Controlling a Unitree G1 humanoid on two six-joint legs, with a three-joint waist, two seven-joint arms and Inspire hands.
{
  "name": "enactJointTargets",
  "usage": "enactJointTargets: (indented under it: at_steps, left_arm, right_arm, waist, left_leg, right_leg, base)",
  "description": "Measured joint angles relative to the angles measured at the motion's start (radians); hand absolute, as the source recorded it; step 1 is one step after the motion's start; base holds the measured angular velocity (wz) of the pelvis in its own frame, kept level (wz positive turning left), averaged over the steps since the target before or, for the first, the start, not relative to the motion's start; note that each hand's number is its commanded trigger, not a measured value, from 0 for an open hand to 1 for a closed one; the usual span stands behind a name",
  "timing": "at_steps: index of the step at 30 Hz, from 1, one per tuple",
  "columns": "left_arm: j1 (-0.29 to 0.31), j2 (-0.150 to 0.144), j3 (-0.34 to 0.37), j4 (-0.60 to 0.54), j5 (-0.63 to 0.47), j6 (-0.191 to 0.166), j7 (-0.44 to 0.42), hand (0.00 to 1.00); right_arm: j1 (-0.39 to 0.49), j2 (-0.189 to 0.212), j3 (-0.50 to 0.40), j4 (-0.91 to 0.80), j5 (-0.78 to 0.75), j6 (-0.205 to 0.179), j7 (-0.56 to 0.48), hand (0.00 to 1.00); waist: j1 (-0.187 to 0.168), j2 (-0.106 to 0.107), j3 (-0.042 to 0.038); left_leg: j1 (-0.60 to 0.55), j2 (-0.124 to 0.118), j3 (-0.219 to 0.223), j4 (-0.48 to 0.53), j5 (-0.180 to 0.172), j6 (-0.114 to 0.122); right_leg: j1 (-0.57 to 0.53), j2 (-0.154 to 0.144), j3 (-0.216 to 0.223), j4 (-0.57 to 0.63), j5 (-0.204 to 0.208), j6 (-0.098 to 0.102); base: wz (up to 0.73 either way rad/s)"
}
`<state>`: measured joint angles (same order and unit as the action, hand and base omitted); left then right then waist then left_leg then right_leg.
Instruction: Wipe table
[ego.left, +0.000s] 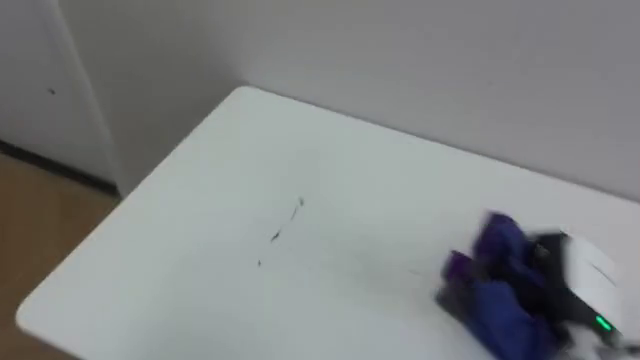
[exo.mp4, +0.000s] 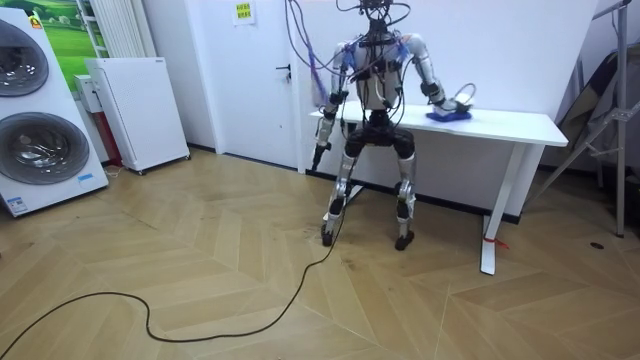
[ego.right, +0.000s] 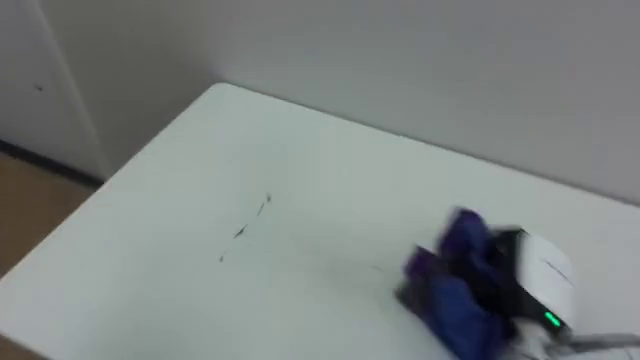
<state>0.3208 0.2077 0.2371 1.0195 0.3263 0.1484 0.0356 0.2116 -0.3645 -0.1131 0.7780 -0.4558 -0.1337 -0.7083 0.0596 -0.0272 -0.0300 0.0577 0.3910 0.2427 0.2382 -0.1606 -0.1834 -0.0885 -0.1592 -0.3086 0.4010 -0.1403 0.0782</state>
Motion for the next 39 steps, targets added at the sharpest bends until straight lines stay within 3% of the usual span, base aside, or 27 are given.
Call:
enactJointTargets:
  at_steps: [1, 2, 3, 4, 5, 6, 7, 8, 9, 10, 11, 12, 13, 14, 16, 18, 19, 21, 22, 24, 25, 28, 30, 31, 35, 37, 39]
  left_arm:
    - [0.0, 0.004, -0.013, 0.005, 0.049, -0.001, -0.001, 0.0]
    - [-0.007, 0.002, -0.016, 0.016, 0.099, -0.012, -0.002, 0.0]
    - [-0.022, 0.002, -0.021, 0.017, 0.105, -0.018, -0.001, 0.0]
    - [-0.033, 0.005, -0.032, 0.017, 0.097, -0.022, -0.002, 0.0]
    - [-0.044, 0.004, -0.054, 0.017, 0.086, -0.025, -0.008, 0.0]
    - [-0.044, 0.0, -0.07, 0.015, 0.069, -0.025, -0.013, 0.0]
    - [-0.043, -0.01, -0.092, 0.015, 0.039, -0.019, -0.028, 0.0]
    - [-0.041, -0.024, -0.105, 0.016, 0.007, -0.01, -0.033, 0.0]
    - [-0.04, -0.027, -0.114, 0.018, -0.007, -0.005, -0.034, 0.0]
    - [-0.039, -0.029, -0.124, 0.024, -0.035, 0.006, -0.033, 0.0]
    - [-0.045, -0.028, -0.133, 0.023, -0.058, 0.009, -0.026, 0.0]
    - [-0.048, -0.022, -0.143, 0.024, -0.063, 0.01, -0.022, 0.0]
    - [-0.056, -0.014, -0.166, 0.03, -0.063, 0.016, -0.015, 0.0]
    - [-0.077, -0.018, -0.187, 0.037, -0.071, 0.029, -0.002, 0.0]
    - [-0.111, -0.039, -0.213, 0.033, -0.075, 0.036, -0.001, 0.0]
    - [-0.117, -0.051, -0.23, 0.0, -0.082, 0.045, -0.004, 0.0]
    - [-0.107, -0.059, -0.229, -0.027, -0.097, 0.051, -0.004, 0.0]
    - [-0.077, -0.06, -0.229, -0.057, -0.109, 0.055, -0.004, 0.0]
    - [-0.062, -0.058, -0.225, -0.061, -0.118, 0.059, -0.004, 0.0]
    - [-0.065, -0.057, -0.208, -0.058, -0.116, 0.057, 0.002, 0.0]
    - [-0.069, -0.058, -0.193, -0.055, -0.091, 0.049, 0.001, 0.0]
    - [-0.072, -0.05, -0.082, -0.036, 0.007, 0.025, 0.008, 0.0]
    - [-0.051, -0.032, -0.02, -0.036, 0.019, 0.026, 0.029, 0.0]
    - [-0.033, -0.021, -0.002, -0.038, 0.018, 0.028, 0.038, 0.0]
    - [-0.014, 0.007, -0.049, -0.037, 0.019, 0.017, 0.04, 0.0]
    - [-0.016, 0.006, -0.087, -0.04, 0.017, 0.011, 0.041, 0.0]
    - [-0.017, 0.006, -0.132, -0.04, -0.002, 0.015, 0.04, 0.0]
  right_arm:
    - [0.022, -0.011, -0.023, 0.001, 0.049, -0.013, 0.001, 1.0]
    - [0.036, -0.019, -0.047, -0.007, 0.076, -0.038, 0.002, 1.0]
    - [0.036, -0.023, -0.055, -0.012, 0.075, -0.051, 0.004, 1.0]
    - [0.032, -0.015, -0.07, -0.014, 0.069, -0.056, 0.007, 1.0]
    - [0.025, -0.002, -0.08, -0.031, 0.056, -0.038, 0.007, 1.0]
    - [0.013, -0.001, -0.08, -0.038, 0.053, -0.02, 0.008, 1.0]
    - [-0.023, 0.003, -0.08, -0.05, 0.05, 0.02, 0.008, 1.0]
    - [-0.067, 0.006, -0.079, -0.059, 0.019, 0.065, 0.008, 1.0]
    - [-0.094, 0.012, -0.069, -0.065, -0.004, 0.084, 0.009, 1.0]
    - [-0.148, 0.041, -0.038, -0.095, -0.062, 0.12, 0.024, 1.0]
    - [-0.189, 0.092, 0.016, -0.151, -0.136, 0.151, 0.05, 1.0]
    - [-0.21, 0.118, 0.057, -0.176, -0.171, 0.161, 0.067, 1.0]
    - [-0.258, 0.166, 0.168, -0.217, -0.232, 0.177, 0.117, 1.0]
    - [-0.296, 0.196, 0.267, -0.249, -0.276, 0.181, 0.159, 1.0]
    - [-0.351, 0.232, 0.384, -0.275, -0.324, 0.181, 0.223, 1.0]
    - [-0.365, 0.249, 0.44, -0.31, -0.337, 0.19, 0.281, 1.0]
    - [-0.347, 0.25, 0.445, -0.338, -0.342, 0.196, 0.307, 1.0]
    - [-0.31, 0.243, 0.443, -0.347, -0.344, 0.188, 0.304, 1.0]
    - [-0.292, 0.238, 0.443, -0.34, -0.342, 0.159, 0.279, 1.0]
    - [-0.284, 0.235, 0.419, -0.313, -0.339, 0.104, 0.226, 1.0]
    - [-0.245, 0.227, 0.382, -0.307, -0.336, 0.081, 0.174, 1.0]
    - [-0.06, 0.148, 0.253, -0.309, -0.329, 0.037, -0.02, 1.0]
    - [0.033, 0.113, 0.175, -0.295, -0.334, 0.034, -0.108, 1.0]
    - [0.082, 0.097, 0.121, -0.264, -0.325, 0.026, -0.161, 1.0]
    - [0.127, 0.016, 0.044, -0.141, -0.172, 0.003, -0.202, 1.0]
    - [0.115, 0.013, 0.05, -0.127, -0.152, 0.006, -0.182, 1.0]
    - [0.088, 0.022, 0.055, -0.129, -0.15, 0.045, -0.154, 1.0]
  waist:
    - [-0.019, -0.014, 0.0027]
    - [-0.02, -0.021, 0.006]
    - [-0.028, -0.035, 0.0161]
    - [-0.032, -0.03, 0.0172]
    - [-0.022, -0.012, 0.0112]
    - [-0.015, -0.008, 0.0151]
    - [0.015, 0.015, 0.0168]
    - [0.049, 0.044, 0.0177]
    - [0.072, 0.054, 0.0172]
    - [0.102, 0.077, 0.0114]
    - [0.125, 0.092, 0.0094]
    - [0.138, 0.091, 0.0101]
    - [0.152, 0.081, 0.0112]
    - [0.167, 0.089, 0.0137]
    - [0.167, 0.09, 0.0275]
    - [0.167, 0.082, 0.0269]
    - [0.165, 0.071, 0.0338]
    - [0.157, 0.065, 0.0344]
    - [0.134, 0.067, 0.0357]
    - [0.098, 0.047, 0.0487]
    - [0.079, 0.036, 0.0479]
    - [0.063, 0.016, 0.0408]
    - [0.061, 0.015, 0.0351]
    - [0.05, 0.014, 0.027]
    - [0.027, 0.013, 0.0077]
    - [0.032, 0.013, 0.0075]
    - [0.042, 0.012, 0.0084]
  left_leg:
    - [-0.001, -0.002, -0.001, 0.007, 0.004, -0.008]
    - [-0.01, -0.004, -0.007, 0.053, 0.003, -0.026]
    - [-0.028, -0.005, -0.029, 0.101, -0.001, -0.029]
    - [-0.073, -0.007, -0.07, 0.209, -0.035, 0.018]
    - [-0.118, -0.048, -0.07, 0.285, -0.066, 0.038]
    - [-0.129, -0.077, -0.071, 0.302, -0.083, 0.048]
    - [-0.136, -0.134, -0.072, 0.304, -0.101, 0.065]
    - [-0.133, -0.192, -0.072, 0.28, -0.11, 0.085]
    - [-0.125, -0.215, -0.089, 0.264, -0.112, 0.096]
    - [-0.11, -0.232, -0.099, 0.229, -0.122, 0.097]
    - [-0.105, -0.237, -0.1, 0.203, -0.123, 0.101]
    - [-0.102, -0.245, -0.106, 0.19, -0.123, 0.104]
    - [-0.101, -0.259, -0.116, 0.168, -0.121, 0.11]
    - [-0.099, -0.274, -0.153, 0.143, -0.113, 0.118]
    - [-0.099, -0.286, -0.171, 0.108, -0.092, 0.121]
    - [-0.094, -0.3, -0.2, 0.073, -0.072, 0.125]
    - [-0.077, -0.31, -0.218, 0.042, -0.057, 0.131]
    - [-0.045, -0.32, -0.229, 0.002, -0.046, 0.134]
    - [-0.036, -0.32, -0.225, -0.002, -0.046, 0.134]
    - [-0.034, -0.323, -0.217, -0.004, -0.034, 0.135]
    - [-0.035, -0.329, -0.213, -0.011, -0.025, 0.139]
    - [-0.017, -0.352, -0.205, -0.034, -0.009, 0.156]
    - [-0.011, -0.356, -0.196, -0.037, -0.019, 0.157]
    - [-0.008, -0.358, -0.195, -0.032, -0.021, 0.16]
    - [-0.011, -0.369, -0.197, -0.005, -0.023, 0.169]
    - [-0.003, -0.37, -0.197, -0.002, -0.024, 0.17]
    - [0.012, -0.37, -0.193, -0.002, -0.024, 0.171]
  right_leg:
    - [-0.003, -0.013, 0.001, 0.109, -0.076, -0.014]
    - [-0.017, -0.041, 0.007, 0.205, -0.166, 0.0]
    - [-0.036, -0.054, 0.022, 0.243, -0.205, -0.001]
    - [-0.035, -0.016, 0.074, 0.264, -0.238, -0.019]
    - [-0.028, 0.019, 0.118, 0.238, -0.239, -0.023]
    - [-0.027, 0.029, 0.135, 0.219, -0.238, -0.025]
    - [-0.028, 0.042, 0.169, 0.174, -0.226, -0.027]
    - [-0.028, 0.042, 0.184, 0.119, -0.181, -0.03]
    - [-0.031, 0.039, 0.188, 0.092, -0.152, -0.027]
    - [-0.027, 0.037, 0.172, 0.039, -0.095, -0.014]
    - [-0.024, 0.046, 0.161, -0.012, -0.052, -0.016]
    - [-0.023, 0.052, 0.154, -0.028, -0.031, -0.019]
    - [-0.005, 0.071, 0.129, -0.036, 0.005, -0.041]
    - [0.015, 0.091, 0.117, -0.066, 0.012, -0.051]
    - [0.018, 0.091, 0.11, -0.097, 0.02, -0.056]
    - [0.034, 0.086, 0.104, -0.117, 0.012, -0.05]
    - [0.057, 0.085, 0.105, -0.139, 0.008, -0.044]
    - [0.088, 0.082, 0.104, -0.165, 0.004, -0.038]
    - [0.112, 0.08, 0.09, -0.182, 0.002, -0.035]
    - [0.125, 0.076, 0.077, -0.2, 0.003, -0.032]
    - [0.132, 0.071, 0.076, -0.218, 0.008, -0.026]
    - [0.158, 0.05, 0.083, -0.235, 0.002, -0.004]
    - [0.164, 0.049, 0.102, -0.236, 0.001, 0.007]
    - [0.169, 0.048, 0.11, -0.235, 0.002, 0.008]
    - [0.178, 0.037, 0.123, -0.227, 0.001, 0.011]
    - [0.186, 0.039, 0.127, -0.234, 0.007, 0.009]
    - [0.195, 0.044, 0.146, -0.231, 0.009, 0.011]
  base:
    - [0.38]
    - [0.41]
    - [0.39]
    - [0.3]
    - [0.12]
    - [-0.49]
    - [-1.11]
    - [-1.4]
    - [-1.66]
    - [-1.59]
    - [-1.46]
    - [-1.16]
    - [-0.82]
    - [-0.56]
    - [0.17]
    - [0.54]
    - [0.52]
    - [0.34]
    - [0.4]
    - [0.46]
    - [0.5]
    - [0.28]
    - [-0.19]
    - [0.0]
    - [0.07]
    - [-0.08]
    - [-0.17]
